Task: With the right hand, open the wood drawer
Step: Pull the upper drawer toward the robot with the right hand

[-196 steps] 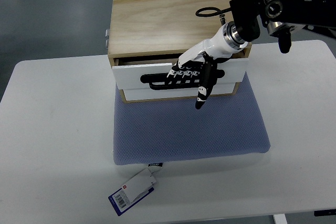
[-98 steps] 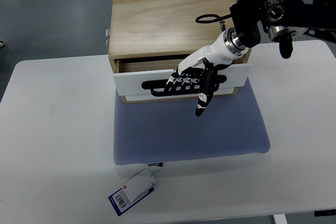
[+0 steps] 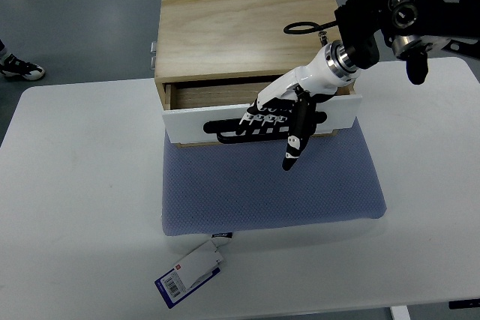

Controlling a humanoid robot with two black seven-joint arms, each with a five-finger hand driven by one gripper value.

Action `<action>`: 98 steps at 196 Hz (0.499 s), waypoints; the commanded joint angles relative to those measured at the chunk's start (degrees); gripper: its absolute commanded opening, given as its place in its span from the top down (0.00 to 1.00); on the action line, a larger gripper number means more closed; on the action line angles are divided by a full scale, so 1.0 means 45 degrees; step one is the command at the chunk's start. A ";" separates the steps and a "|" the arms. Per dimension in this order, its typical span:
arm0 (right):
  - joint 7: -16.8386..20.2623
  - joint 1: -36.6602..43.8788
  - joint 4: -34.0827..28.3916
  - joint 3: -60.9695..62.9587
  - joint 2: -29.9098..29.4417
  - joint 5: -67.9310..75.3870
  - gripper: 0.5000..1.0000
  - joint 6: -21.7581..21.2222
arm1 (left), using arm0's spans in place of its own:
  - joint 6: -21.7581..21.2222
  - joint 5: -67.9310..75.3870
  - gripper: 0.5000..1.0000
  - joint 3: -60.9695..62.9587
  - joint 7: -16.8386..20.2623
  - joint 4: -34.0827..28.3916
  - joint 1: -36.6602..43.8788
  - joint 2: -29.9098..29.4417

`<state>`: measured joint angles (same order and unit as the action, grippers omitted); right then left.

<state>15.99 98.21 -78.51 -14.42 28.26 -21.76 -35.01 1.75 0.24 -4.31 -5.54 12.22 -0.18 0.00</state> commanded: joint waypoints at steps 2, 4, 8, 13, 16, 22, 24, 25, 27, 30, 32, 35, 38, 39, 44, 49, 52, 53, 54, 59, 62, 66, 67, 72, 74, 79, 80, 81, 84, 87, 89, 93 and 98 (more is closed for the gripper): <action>0.0001 0.0012 -0.0150 0.0001 0.0165 0.0206 0.11 0.0002 | 0.0001 0.0006 0.00 0.0001 0.0000 -0.0001 0.0000 0.0000; 0.0001 0.0012 -0.0150 0.0001 0.0184 0.0226 0.11 0.0002 | 0.0001 0.0006 0.00 0.0001 0.0000 -0.0001 0.0000 0.0000; 0.0001 0.0012 -0.0150 0.0001 0.0184 0.0245 0.11 0.0002 | 0.0001 0.0006 0.00 0.0001 0.0000 -0.0001 0.0000 0.0000; 0.0001 0.0012 -0.0150 0.0001 0.0184 0.0245 0.11 0.0002 | 0.0001 0.0006 0.00 0.0001 0.0000 -0.0001 0.0000 0.0000; 0.0001 0.0012 -0.0150 0.0001 0.0184 0.0245 0.11 0.0002 | 0.0001 0.0006 0.00 0.0001 0.0000 -0.0001 0.0000 0.0000; 0.0001 0.0012 -0.0248 0.0001 0.0243 0.0265 0.11 0.0002 | 0.0001 0.0006 0.00 0.0001 0.0000 -0.0001 0.0000 0.0000; 0.0001 0.0012 -0.0248 0.0001 0.0243 0.0265 0.11 0.0002 | 0.0001 0.0006 0.00 0.0001 0.0000 -0.0001 0.0000 0.0000; 0.0001 0.0012 -0.0248 0.0001 0.0243 0.0265 0.11 0.0002 | 0.0001 0.0006 0.00 0.0001 0.0000 -0.0001 0.0000 0.0000; 0.0001 0.0012 -0.0267 0.0001 0.0262 0.0265 0.11 0.0002 | 0.0001 -0.0013 0.00 0.0001 0.0000 -0.0001 0.0000 0.0000; 0.0001 0.0012 -0.0306 0.0001 0.0301 0.0265 0.11 0.0002 | 0.0001 -0.0013 0.00 0.0001 0.0000 -0.0001 0.0000 0.0000; 0.0001 0.0012 -0.0326 0.0001 0.0302 0.0265 0.11 0.0002 | 0.0001 -0.0013 0.00 0.0001 0.0000 -0.0001 0.0000 0.0000; 0.0001 0.0031 -0.0345 -0.0018 0.0321 0.0265 0.11 0.0002 | 0.0001 -0.0013 0.00 0.0001 0.0000 -0.0001 0.0000 0.0000; 0.0001 0.0031 -0.0365 -0.0018 0.0321 0.0245 0.11 0.0002 | 0.0001 0.0006 0.00 0.0001 0.0000 -0.0001 0.0000 0.0000; 0.0001 0.0012 -0.0404 -0.0018 0.0321 0.0265 0.11 0.0002 | 0.0001 0.0006 0.00 0.0001 0.0000 -0.0001 0.0000 0.0000; 0.0001 0.0031 -0.0443 -0.0038 0.0341 0.0265 0.11 0.0002 | 0.0001 -0.0013 0.00 0.0001 0.0000 -0.0001 0.0000 0.0000; 0.0001 0.0031 -0.0482 -0.0057 0.0360 0.0265 0.11 0.0002 | 0.0001 -0.0013 0.00 0.0001 0.0000 -0.0001 0.0000 0.0000; 0.0001 0.0012 -0.0521 -0.0116 0.0360 0.0265 0.11 0.0002 | 0.0001 0.0006 0.00 0.0001 0.0000 -0.0001 0.0000 0.0000; 0.0001 0.0012 -0.0521 -0.0116 0.0360 0.0265 0.11 0.0002 | 0.0001 0.0006 0.00 0.0001 0.0000 -0.0001 0.0000 0.0000; 0.0001 0.0031 -0.0541 -0.0154 0.0379 0.0245 0.11 0.0002 | 0.0001 -0.0013 0.00 0.0001 0.0000 -0.0001 0.0000 0.0000; 0.0001 0.0012 -0.0560 -0.0194 0.0399 0.0245 0.11 0.0002 | 0.0001 0.0006 0.00 0.0001 0.0000 -0.0001 0.0000 0.0000; 0.0001 0.0012 -0.0560 -0.0213 0.0419 0.0265 0.11 0.0002 | 0.0001 -0.0013 0.00 0.0001 0.0000 -0.0001 0.0000 0.0000; 0.0001 0.0012 -0.0560 -0.0213 0.0458 0.0265 0.11 0.0002 | 0.0001 0.0006 0.00 0.0001 0.0000 -0.0001 0.0000 0.0000; 0.0001 0.0012 -0.0580 -0.0213 0.0458 0.0265 0.11 0.0002 | 0.0001 -0.0013 0.00 0.0001 0.0000 -0.0001 0.0000 0.0000; 0.0001 0.0012 -0.0580 -0.0233 0.0458 0.0245 0.11 0.0002 | 0.0001 -0.0013 0.00 0.0001 0.0000 -0.0020 0.0000 0.0000; 0.0001 0.0012 -0.0599 -0.0233 0.0458 0.0245 0.11 0.0002 | 0.0001 -0.0013 0.00 0.0001 0.0000 -0.0020 0.0000 0.0000; 0.0001 0.0012 -0.0619 -0.0233 0.0477 0.0265 0.11 0.0002 | 0.0001 -0.0013 0.00 0.0001 0.0000 -0.0020 0.0000 0.0000; 0.0001 0.0012 -0.0638 -0.0233 0.0477 0.0265 0.11 0.0002 | 0.0001 -0.0013 0.00 0.0001 0.0000 -0.0020 0.0000 0.0000; 0.0001 0.0012 -0.0638 -0.0233 0.0477 0.0265 0.11 0.0002 | 0.0001 -0.0013 0.00 0.0001 0.0000 -0.0020 0.0000 0.0000; 0.0001 0.0012 -0.0658 -0.0233 0.0497 0.0245 0.11 0.0002 | 0.0001 -0.0013 0.00 0.0001 0.0000 -0.0020 0.0000 0.0000; 0.0001 0.0012 -0.0658 -0.0233 0.0497 0.0245 0.11 0.0002 | 0.0001 -0.0013 0.00 0.0001 0.0000 -0.0020 0.0000 0.0000; 0.0001 0.0012 -0.0677 -0.0233 0.0497 0.0265 0.11 0.0002 | 0.0001 -0.0013 0.00 0.0001 0.0000 -0.0020 0.0000 0.0000; 0.0001 -0.0007 -0.0697 -0.0252 0.0497 0.0245 0.11 0.0002 | 0.0001 -0.0013 0.00 0.0001 0.0000 -0.0020 0.0000 0.0000; 0.0001 -0.0008 -0.0736 -0.0272 0.0516 0.0245 0.11 0.0002 | 0.0001 -0.0013 0.00 0.0001 0.0000 -0.0020 0.0000 0.0000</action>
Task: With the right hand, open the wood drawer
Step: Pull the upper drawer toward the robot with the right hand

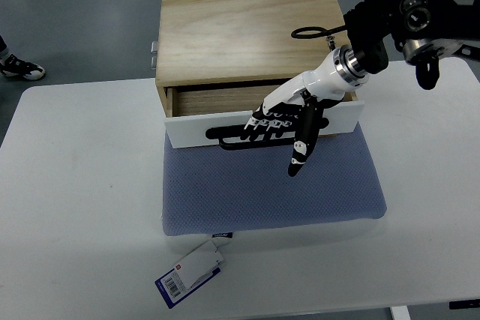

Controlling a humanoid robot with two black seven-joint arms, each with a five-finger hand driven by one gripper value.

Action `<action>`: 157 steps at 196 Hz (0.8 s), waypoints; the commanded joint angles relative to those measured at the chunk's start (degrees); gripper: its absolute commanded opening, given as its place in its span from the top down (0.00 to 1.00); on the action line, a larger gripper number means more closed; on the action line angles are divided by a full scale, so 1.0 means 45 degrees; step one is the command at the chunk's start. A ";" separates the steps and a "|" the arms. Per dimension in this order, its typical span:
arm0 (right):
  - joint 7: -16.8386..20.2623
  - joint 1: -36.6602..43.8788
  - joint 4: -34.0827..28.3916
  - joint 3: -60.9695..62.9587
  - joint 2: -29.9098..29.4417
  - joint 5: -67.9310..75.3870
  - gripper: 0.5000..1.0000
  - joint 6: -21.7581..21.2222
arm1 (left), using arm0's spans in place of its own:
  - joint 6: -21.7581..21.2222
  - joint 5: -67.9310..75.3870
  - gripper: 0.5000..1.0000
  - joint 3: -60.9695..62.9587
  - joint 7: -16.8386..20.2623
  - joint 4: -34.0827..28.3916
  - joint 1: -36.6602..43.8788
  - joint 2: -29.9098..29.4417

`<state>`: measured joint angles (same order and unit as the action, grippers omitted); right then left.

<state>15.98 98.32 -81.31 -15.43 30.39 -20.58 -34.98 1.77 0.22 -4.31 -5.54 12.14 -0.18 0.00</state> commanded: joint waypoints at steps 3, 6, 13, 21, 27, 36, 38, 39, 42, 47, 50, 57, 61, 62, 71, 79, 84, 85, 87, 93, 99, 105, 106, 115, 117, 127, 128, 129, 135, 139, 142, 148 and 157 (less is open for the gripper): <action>0.0003 -0.0052 -0.0135 -0.0106 0.0043 -0.0017 0.11 -0.0004 | -0.0003 -0.0009 0.00 0.0001 0.0000 -0.0003 0.0000 0.0000; 0.0003 -0.0052 -0.0135 -0.0126 0.0043 -0.0017 0.11 -0.0004 | -0.0003 0.0011 0.00 0.0001 0.0000 -0.0003 0.0000 0.0000; 0.0003 -0.0052 -0.0135 -0.0146 0.0063 -0.0017 0.11 -0.0004 | -0.0003 -0.0009 0.00 0.0001 0.0000 -0.0003 0.0000 0.0000; 0.0003 -0.0052 -0.0135 -0.0146 0.0063 -0.0017 0.11 -0.0004 | -0.0003 -0.0009 0.00 0.0001 0.0000 -0.0023 0.0000 0.0000; 0.0003 -0.0032 -0.0135 -0.0146 0.0082 0.0002 0.11 -0.0004 | -0.0003 0.0011 0.00 0.0001 0.0000 -0.0023 0.0000 0.0000; 0.0003 -0.0032 -0.0154 -0.0146 0.0082 0.0022 0.11 -0.0004 | -0.0003 0.0011 0.00 0.0001 0.0000 -0.0003 0.0000 0.0000; 0.0003 -0.0032 -0.0154 -0.0146 0.0082 0.0022 0.11 -0.0004 | -0.0003 0.0011 0.00 0.0001 0.0000 -0.0003 0.0000 0.0000; 0.0003 -0.0032 -0.0154 -0.0146 0.0082 0.0022 0.11 -0.0004 | -0.0003 0.0011 0.00 0.0001 0.0000 -0.0003 0.0000 0.0000; 0.0003 -0.0013 -0.0154 -0.0146 0.0082 0.0060 0.11 -0.0004 | -0.0003 0.0011 0.00 0.0001 0.0000 -0.0003 0.0000 0.0000; 0.0003 -0.0013 -0.0174 -0.0146 0.0082 0.0061 0.11 -0.0004 | -0.0003 -0.0009 0.00 0.0001 0.0000 -0.0003 0.0000 0.0000; 0.0003 -0.0013 -0.0174 -0.0146 0.0102 0.0061 0.11 -0.0004 | -0.0003 -0.0009 0.00 0.0001 0.0000 -0.0003 0.0000 0.0000; 0.0003 -0.0013 -0.0232 -0.0146 0.0160 0.0080 0.11 -0.0004 | -0.0003 -0.0009 0.00 0.0001 0.0000 -0.0003 0.0000 0.0000; 0.0003 -0.0013 -0.0271 -0.0146 0.0199 0.0080 0.11 -0.0004 | -0.0003 0.0010 0.00 0.0001 0.0000 -0.0004 0.0000 0.0000; 0.0003 -0.0013 -0.0272 -0.0146 0.0200 0.0080 0.11 -0.0004 | -0.0003 0.0011 0.00 0.0001 0.0000 -0.0003 0.0000 0.0000; 0.0003 0.0007 -0.0369 -0.0146 0.0278 0.0100 0.11 -0.0004 | -0.0003 0.0011 0.00 0.0001 0.0000 -0.0003 0.0000 0.0000; 0.0003 0.0007 -0.0428 -0.0165 0.0297 0.0197 0.11 -0.0004 | -0.0003 0.0011 0.00 0.0001 0.0020 -0.0003 0.0000 0.0000; 0.0003 0.0007 -0.0428 -0.0146 0.0317 0.0236 0.11 -0.0004 | -0.0003 -0.0009 0.00 0.0001 0.0000 -0.0003 0.0000 0.0000; 0.0003 0.0007 -0.0428 -0.0146 0.0317 0.0256 0.11 -0.0004 | -0.0003 0.0010 0.00 0.0001 0.0000 -0.0003 0.0000 0.0000; 0.0003 0.0007 -0.0428 -0.0146 0.0317 0.0256 0.11 -0.0004 | -0.0003 0.0011 0.00 0.0001 0.0000 -0.0003 0.0000 0.0000; 0.0003 0.0007 -0.0428 -0.0165 0.0317 0.0256 0.11 -0.0004 | -0.0003 0.0011 0.00 0.0001 0.0000 0.0016 0.0000 0.0000; 0.0003 0.0007 -0.0447 -0.0165 0.0317 0.0256 0.11 -0.0004 | -0.0003 0.0011 0.00 0.0001 0.0000 0.0016 0.0000 0.0000; 0.0003 0.0007 -0.0447 -0.0165 0.0336 0.0256 0.11 -0.0004 | -0.0003 0.0011 0.00 0.0001 0.0000 0.0016 0.0000 0.0000; 0.0003 0.0007 -0.0447 -0.0146 0.0336 0.0275 0.11 -0.0004 | -0.0003 0.0011 0.00 0.0001 0.0000 0.0016 0.0000 0.0000; 0.0003 0.0007 -0.0506 -0.0146 0.0356 0.0295 0.11 -0.0004 | -0.0003 0.0011 0.00 0.0001 0.0000 0.0016 0.0000 0.0000; 0.0003 0.0007 -0.0506 -0.0146 0.0375 0.0295 0.11 -0.0004 | -0.0003 0.0011 0.00 0.0001 0.0000 0.0016 0.0000 0.0000; 0.0003 0.0007 -0.0525 -0.0146 0.0375 0.0295 0.11 -0.0004 | -0.0003 0.0011 0.00 0.0001 0.0000 0.0016 0.0000 0.0000; 0.0003 0.0007 -0.0525 -0.0146 0.0375 0.0295 0.11 -0.0004 | -0.0003 0.0011 0.00 0.0001 0.0000 0.0016 0.0000 0.0000; 0.0003 0.0007 -0.0525 -0.0146 0.0375 0.0295 0.11 -0.0004 | -0.0003 0.0011 0.00 0.0001 0.0000 0.0016 0.0000 0.0000; 0.0003 0.0104 -0.0564 -0.0146 0.0454 0.0412 0.11 -0.0004 | -0.0003 0.0011 0.00 0.0001 0.0000 0.0016 0.0000 0.0000; 0.0003 0.0143 -0.0584 -0.0146 0.0454 0.0412 0.11 -0.0004 | -0.0003 0.0011 0.00 0.0001 0.0000 0.0016 0.0000 0.0000; 0.0003 0.0143 -0.0584 -0.0146 0.0454 0.0412 0.11 -0.0004 | -0.0003 0.0011 0.00 0.0001 0.0000 0.0016 0.0000 0.0000; 0.0003 0.0317 -0.0700 -0.0146 0.0454 0.0451 0.11 -0.0004 | -0.0003 0.0011 0.00 0.0001 0.0000 0.0016 0.0000 0.0000; 0.0003 0.0378 -0.0799 -0.0146 0.0493 0.0490 0.11 -0.0004 | -0.0003 0.0011 0.00 0.0001 0.0000 0.0016 0.0000 0.0000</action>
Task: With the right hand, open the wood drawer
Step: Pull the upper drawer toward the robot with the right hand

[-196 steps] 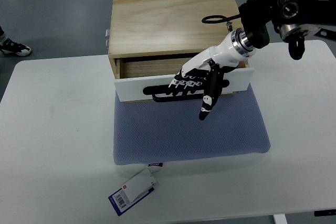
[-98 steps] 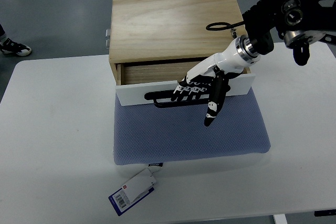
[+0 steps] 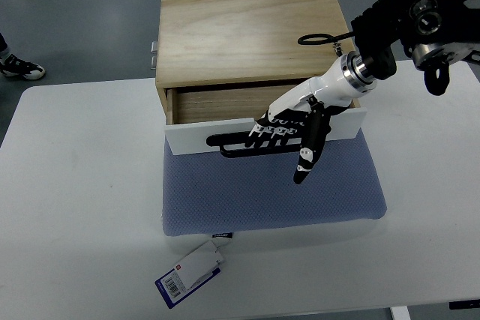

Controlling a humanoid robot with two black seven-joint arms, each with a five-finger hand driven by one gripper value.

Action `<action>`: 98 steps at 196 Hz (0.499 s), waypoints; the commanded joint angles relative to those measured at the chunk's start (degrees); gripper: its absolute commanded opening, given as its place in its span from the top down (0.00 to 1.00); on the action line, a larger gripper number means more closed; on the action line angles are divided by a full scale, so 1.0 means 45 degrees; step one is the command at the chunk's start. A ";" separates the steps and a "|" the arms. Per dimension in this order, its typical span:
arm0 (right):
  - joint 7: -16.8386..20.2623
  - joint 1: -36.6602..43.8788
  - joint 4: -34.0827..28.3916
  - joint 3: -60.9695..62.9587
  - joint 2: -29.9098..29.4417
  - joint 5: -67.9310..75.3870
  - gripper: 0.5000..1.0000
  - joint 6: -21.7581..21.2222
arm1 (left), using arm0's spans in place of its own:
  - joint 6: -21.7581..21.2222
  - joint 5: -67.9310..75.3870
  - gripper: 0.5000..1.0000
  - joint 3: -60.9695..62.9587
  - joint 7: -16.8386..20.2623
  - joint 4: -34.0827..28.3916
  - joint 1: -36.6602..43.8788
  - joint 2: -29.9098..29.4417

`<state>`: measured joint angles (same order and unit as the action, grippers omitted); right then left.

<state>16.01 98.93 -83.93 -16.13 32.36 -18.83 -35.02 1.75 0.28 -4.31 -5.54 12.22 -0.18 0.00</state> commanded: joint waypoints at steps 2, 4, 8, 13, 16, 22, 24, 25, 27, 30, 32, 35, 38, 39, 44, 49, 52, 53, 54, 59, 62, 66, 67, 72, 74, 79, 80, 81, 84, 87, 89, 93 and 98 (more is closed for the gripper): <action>-0.0004 0.0262 -0.0235 0.0010 0.0075 0.0121 0.11 0.0004 | 0.0002 -0.0004 0.00 0.0000 0.0000 0.0000 0.0000 0.0000; -0.0004 0.0281 -0.0255 0.0010 0.0075 0.0141 0.11 0.0004 | 0.0002 -0.0004 0.00 0.0000 0.0000 0.0000 0.0000 0.0000; -0.0004 0.0320 -0.0275 0.0010 0.0095 0.0161 0.11 0.0004 | 0.0002 -0.0004 0.00 0.0000 0.0000 0.0000 0.0000 0.0000; -0.0004 0.0320 -0.0275 0.0010 0.0095 0.0161 0.11 0.0004 | 0.0002 -0.0004 0.00 0.0000 0.0000 0.0000 0.0000 0.0000; -0.0004 0.0514 -0.0294 0.0010 0.0134 0.0238 0.11 0.0004 | 0.0002 -0.0004 0.00 0.0000 0.0000 0.0000 0.0000 0.0000; -0.0004 0.0594 -0.0294 0.0010 0.0134 0.0239 0.11 0.0004 | 0.0002 -0.0004 0.00 0.0000 0.0000 0.0000 0.0000 0.0000; -0.0004 0.0613 -0.0294 0.0030 0.0154 0.0258 0.11 0.0004 | 0.0002 -0.0004 0.00 0.0000 0.0000 0.0000 0.0000 0.0000; -0.0004 0.0652 -0.0294 0.0030 0.0154 0.0258 0.11 0.0004 | 0.0002 -0.0004 0.00 0.0000 0.0000 0.0000 0.0000 0.0000; -0.0004 0.0672 -0.0294 0.0030 0.0154 0.0278 0.11 0.0004 | 0.0002 -0.0004 0.00 0.0000 0.0000 0.0000 0.0000 0.0000; -0.0004 0.0711 -0.0294 0.0050 0.0173 0.0278 0.11 0.0004 | 0.0002 -0.0004 0.00 0.0000 0.0000 0.0000 0.0000 0.0000; -0.0004 0.0770 -0.0294 0.0069 0.0173 0.0297 0.11 0.0004 | 0.0002 -0.0004 0.00 0.0000 0.0000 0.0000 0.0000 0.0000; -0.0004 0.0828 -0.0294 0.0089 0.0173 0.0317 0.11 0.0004 | 0.0002 -0.0004 0.00 0.0000 0.0000 0.0000 0.0000 0.0000; -0.0004 0.0887 -0.0294 0.0108 0.0173 0.0336 0.11 0.0004 | 0.0002 -0.0004 0.00 0.0000 0.0000 0.0000 0.0000 0.0000; -0.0004 0.0887 -0.0294 0.0108 0.0173 0.0336 0.11 0.0004 | 0.0002 -0.0004 0.00 0.0000 0.0000 0.0000 0.0000 0.0000; -0.0004 0.0887 -0.0294 0.0108 0.0173 0.0336 0.11 0.0004 | 0.0002 -0.0004 0.00 0.0000 0.0000 0.0000 0.0000 0.0000; -0.0004 0.1355 -0.0294 0.0128 0.0192 0.0609 0.11 0.0004 | 0.0002 0.0015 0.00 0.0000 0.0000 0.0000 0.0000 0.0000; -0.0004 0.1434 -0.0294 0.0128 0.0193 0.0649 0.11 0.0004 | 0.0002 0.0016 0.00 0.0000 0.0000 0.0000 0.0000 0.0000; -0.0004 0.1511 -0.0294 0.0147 0.0193 0.0707 0.11 0.0004 | 0.0002 0.0016 0.00 0.0000 0.0000 0.0000 0.0000 0.0000; -0.0004 0.1512 -0.0294 0.0147 0.0193 0.0707 0.11 0.0004 | 0.0002 0.0016 0.00 0.0000 0.0000 0.0000 0.0000 0.0000; -0.0004 0.1649 -0.0294 0.0167 0.0193 0.0786 0.11 0.0004 | 0.0002 0.0016 0.00 0.0000 0.0000 0.0019 0.0000 0.0000; -0.0004 0.1804 -0.0294 0.0167 0.0193 0.0824 0.11 0.0004 | 0.0002 0.0016 0.00 0.0000 0.0000 0.0019 0.0000 0.0000; -0.0004 0.1941 -0.0294 0.0167 0.0193 0.0863 0.11 0.0004 | 0.0002 0.0035 0.00 0.0000 0.0000 0.0019 -0.0019 0.0000; -0.0004 0.1942 -0.0294 0.0167 0.0193 0.0864 0.11 0.0004 | 0.0002 0.0035 0.00 0.0000 0.0000 0.0019 -0.0019 0.0000; -0.0024 0.2098 -0.0275 0.0186 0.0193 0.0883 0.11 0.0004 | 0.0002 0.0035 0.00 0.0000 0.0000 0.0019 -0.0019 0.0000; -0.0024 0.2156 -0.0275 0.0186 0.0212 0.0883 0.11 0.0004 | 0.0002 0.0035 0.00 0.0000 0.0000 0.0019 -0.0019 0.0000; -0.0024 0.2371 -0.0216 0.0244 0.0232 0.0922 0.11 0.0004 | 0.0002 0.0035 0.00 -0.0019 0.0000 0.0019 -0.0039 0.0000; -0.0024 0.2371 -0.0216 0.0245 0.0232 0.0922 0.11 0.0004 | 0.0002 0.0035 0.00 -0.0019 0.0000 0.0019 -0.0039 0.0000; -0.0024 0.2468 -0.0177 0.0264 0.0251 0.0922 0.11 0.0004 | 0.0002 0.0035 0.00 0.0000 0.0000 0.0019 -0.0058 0.0000; -0.0024 0.2547 -0.0157 0.0323 0.0271 0.0942 0.11 0.0004 | 0.0002 0.0035 0.00 -0.0019 0.0000 0.0019 -0.0058 0.0000; -0.0024 0.2625 -0.0118 0.0421 0.0310 0.0942 0.11 0.0004 | 0.0002 0.0035 0.00 0.0000 0.0000 0.0019 -0.0078 0.0000; -0.0024 0.2684 -0.0079 0.0499 0.0329 0.0942 0.11 0.0004 | 0.0002 0.0035 0.00 -0.0019 0.0000 0.0019 -0.0078 0.0000; -0.0043 0.2781 -0.0021 0.0675 0.0407 0.0942 0.11 0.0004 | 0.0002 0.0035 0.00 -0.0019 0.0000 0.0019 -0.0078 0.0000; -0.0043 0.2859 0.0232 0.0967 0.0485 0.0942 0.11 0.0004 | 0.0002 0.0035 0.00 0.0000 0.0000 0.0019 -0.0078 0.0000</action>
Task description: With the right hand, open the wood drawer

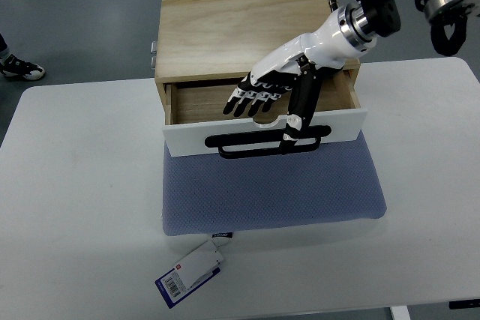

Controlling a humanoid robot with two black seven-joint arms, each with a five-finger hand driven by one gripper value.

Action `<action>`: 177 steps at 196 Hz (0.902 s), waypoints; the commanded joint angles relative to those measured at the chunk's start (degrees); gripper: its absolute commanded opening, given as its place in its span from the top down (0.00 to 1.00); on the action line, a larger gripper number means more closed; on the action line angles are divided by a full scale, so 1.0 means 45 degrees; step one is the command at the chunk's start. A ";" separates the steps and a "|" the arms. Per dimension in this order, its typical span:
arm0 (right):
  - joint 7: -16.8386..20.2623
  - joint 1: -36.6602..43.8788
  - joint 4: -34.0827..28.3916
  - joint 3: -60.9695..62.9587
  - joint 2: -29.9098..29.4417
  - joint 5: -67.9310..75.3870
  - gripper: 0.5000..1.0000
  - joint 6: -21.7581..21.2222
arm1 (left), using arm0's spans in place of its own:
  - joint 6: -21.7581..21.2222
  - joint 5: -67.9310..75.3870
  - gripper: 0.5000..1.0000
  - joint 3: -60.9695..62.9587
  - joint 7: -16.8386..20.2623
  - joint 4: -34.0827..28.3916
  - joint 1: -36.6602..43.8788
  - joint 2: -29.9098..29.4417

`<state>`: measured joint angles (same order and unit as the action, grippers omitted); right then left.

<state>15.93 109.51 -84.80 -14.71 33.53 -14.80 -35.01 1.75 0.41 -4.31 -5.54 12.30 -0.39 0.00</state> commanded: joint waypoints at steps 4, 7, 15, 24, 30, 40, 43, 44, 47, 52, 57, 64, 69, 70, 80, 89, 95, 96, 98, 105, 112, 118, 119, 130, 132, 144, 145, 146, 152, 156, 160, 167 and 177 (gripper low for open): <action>-0.0044 0.0509 0.0525 0.0749 0.0264 0.0047 0.11 0.0003 | 0.0002 0.0006 0.00 0.0001 0.0000 0.0001 -0.0031 0.0000; -0.0063 0.0528 0.0720 0.0943 0.0322 0.0047 0.11 0.0003 | 0.0002 0.0006 0.00 -0.0018 0.0000 0.0001 -0.0031 0.0000; -0.0064 0.0509 0.1111 0.1316 0.0420 0.0047 0.11 0.0003 | 0.0002 0.0006 0.00 -0.0018 0.0000 0.0001 -0.0031 0.0000; -0.0103 0.0392 0.2008 0.2076 0.0654 0.0047 0.11 0.0003 | 0.0002 0.0006 0.00 -0.0018 0.0000 0.0001 -0.0031 0.0000; -0.0142 0.0314 0.2691 0.2583 0.0810 0.0047 0.11 0.0003 | 0.0002 0.0006 0.00 -0.0018 0.0000 0.0001 -0.0031 0.0000; -0.0161 -0.0018 0.3689 0.3288 0.1006 0.0067 0.11 0.0003 | 0.0002 0.0026 0.00 -0.0018 0.0000 0.0001 -0.0031 0.0000; -0.0181 -0.0290 0.4195 0.3657 0.1084 0.0086 0.11 0.0003 | 0.0002 0.0026 0.00 -0.0018 0.0000 0.0001 -0.0031 0.0000; -0.0181 -0.0292 0.4197 0.3659 0.1084 0.0086 0.11 0.0003 | 0.0002 0.0026 0.00 -0.0018 0.0000 0.0001 -0.0031 0.0000; -0.0200 -0.0468 0.4451 0.3894 0.1104 0.0067 0.11 0.0003 | 0.0002 0.0026 0.00 -0.0018 0.0000 0.0001 -0.0031 0.0000; -0.0239 -0.0780 0.4920 0.4382 0.1123 0.0086 0.11 0.0003 | 0.0002 0.0026 0.00 -0.0018 0.0000 0.0001 -0.0031 0.0000; -0.0239 -0.0780 0.4920 0.4382 0.1123 0.0086 0.11 0.0003 | 0.0002 0.0026 0.00 -0.0018 0.0000 0.0001 -0.0031 0.0000; -0.0532 -0.1991 0.6346 0.6296 0.1104 0.0145 0.11 0.0003 | 0.0002 0.0026 0.00 -0.0018 0.0000 0.0021 -0.0031 0.0000; -0.0650 -0.2460 0.6736 0.6980 0.1104 0.0145 0.11 0.0003 | 0.0002 0.0026 0.00 -0.0038 0.0000 0.0021 -0.0031 0.0000; -0.0688 -0.2672 0.6930 0.7347 0.1104 0.0145 0.11 0.0003 | 0.0021 0.0026 0.00 -0.0038 0.0000 0.0021 -0.0031 0.0000; -0.0901 -0.3931 0.7666 0.9072 0.1007 0.0145 0.11 0.0003 | 0.0022 0.0026 0.00 -0.0038 0.0000 0.0021 -0.0031 0.0000; -0.1059 -0.5035 0.8005 1.0570 0.1006 0.0145 0.11 0.0003 | 0.0022 0.0026 0.00 -0.0038 0.0000 0.0021 -0.0031 0.0000; -0.1235 -0.5836 0.8103 1.1605 0.0986 0.0145 0.11 0.0003 | 0.0022 0.0026 0.00 -0.0038 0.0000 0.0021 -0.0031 0.0000; -0.1236 -0.5839 0.8103 1.1609 0.0986 0.0145 0.11 0.0003 | 0.0022 0.0026 0.00 -0.0038 0.0000 0.0021 -0.0031 0.0000; -0.1314 -0.6093 0.8103 1.1960 0.0986 0.0145 0.11 0.0003 | 0.0022 0.0026 0.00 -0.0038 0.0000 0.0040 -0.0031 0.0000; -0.1314 -0.6093 0.8103 1.1960 0.0986 0.0145 0.11 0.0003 | 0.0022 0.0026 0.00 -0.0038 0.0000 0.0040 -0.0031 0.0000; -0.1977 -0.8004 0.8259 1.4106 0.0811 0.0164 0.11 0.0003 | 0.0022 0.0045 0.00 -0.0038 0.0000 0.0040 -0.0031 0.0000; -0.2347 -0.8727 0.8357 1.4907 0.0577 0.0164 0.11 0.0026 | 0.0022 0.0045 0.00 -0.0038 0.0000 0.0040 -0.0031 0.0000; -0.2349 -0.8729 0.8357 1.4909 0.0576 0.0164 0.11 0.0027 | 0.0022 0.0045 0.00 -0.0038 0.0000 0.0040 -0.0031 0.0000; -0.3091 -0.9921 0.8689 1.6179 -0.0010 0.0164 0.11 0.0827 | 0.0022 0.0045 0.00 -0.0038 0.0000 0.0060 -0.0031 0.0000; -0.3247 -1.0155 0.8806 1.6452 -0.0127 0.0164 0.11 0.0984 | 0.0022 0.0045 0.00 -0.0038 0.0000 0.0060 -0.0031 0.0000; -0.4047 -1.1169 0.9586 1.7895 -0.0848 0.0164 0.11 0.1783 | 0.0022 0.0045 0.00 -0.0038 0.0000 0.0079 -0.0031 0.0000; -0.4048 -1.1171 0.9588 1.7898 -0.0850 0.0164 0.11 0.1784 | 0.0022 0.0045 0.00 -0.0038 0.0000 0.0079 -0.0031 0.0000; -0.4164 -1.1267 0.9723 1.8110 -0.0966 0.0164 0.11 0.1881 | 0.0022 0.0045 0.00 -0.0038 0.0000 0.0099 -0.0031 0.0000; -0.4399 -1.1580 1.0153 1.8697 -0.1317 0.0164 0.11 0.2154 | 0.0022 0.0045 0.00 -0.0038 0.0000 0.0157 -0.0031 0.0000; -0.4439 -1.1659 1.0310 1.8894 -0.1436 0.0164 0.11 0.2214 | 0.0022 0.0045 0.00 -0.0038 0.0000 0.0177 -0.0031 0.0000; -0.4536 -1.1815 1.0603 1.9187 -0.1650 0.0184 0.11 0.2331 | 0.0022 0.0045 0.00 -0.0038 0.0000 0.0216 -0.0031 0.0000; -0.4575 -1.1991 1.1111 1.9636 -0.2021 0.0242 0.11 0.2448 | 0.0022 0.0045 0.00 -0.0038 0.0000 0.0236 -0.0031 0.0000; -0.4595 -1.2225 1.1912 2.0163 -0.2588 0.0574 0.11 0.2527 | 0.0022 0.0045 0.00 -0.0038 0.0000 0.0236 -0.0031 0.0000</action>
<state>-3.68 57.35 -37.76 70.19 26.72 -13.91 -25.29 1.86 0.63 -4.49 -5.54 13.13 -0.52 0.00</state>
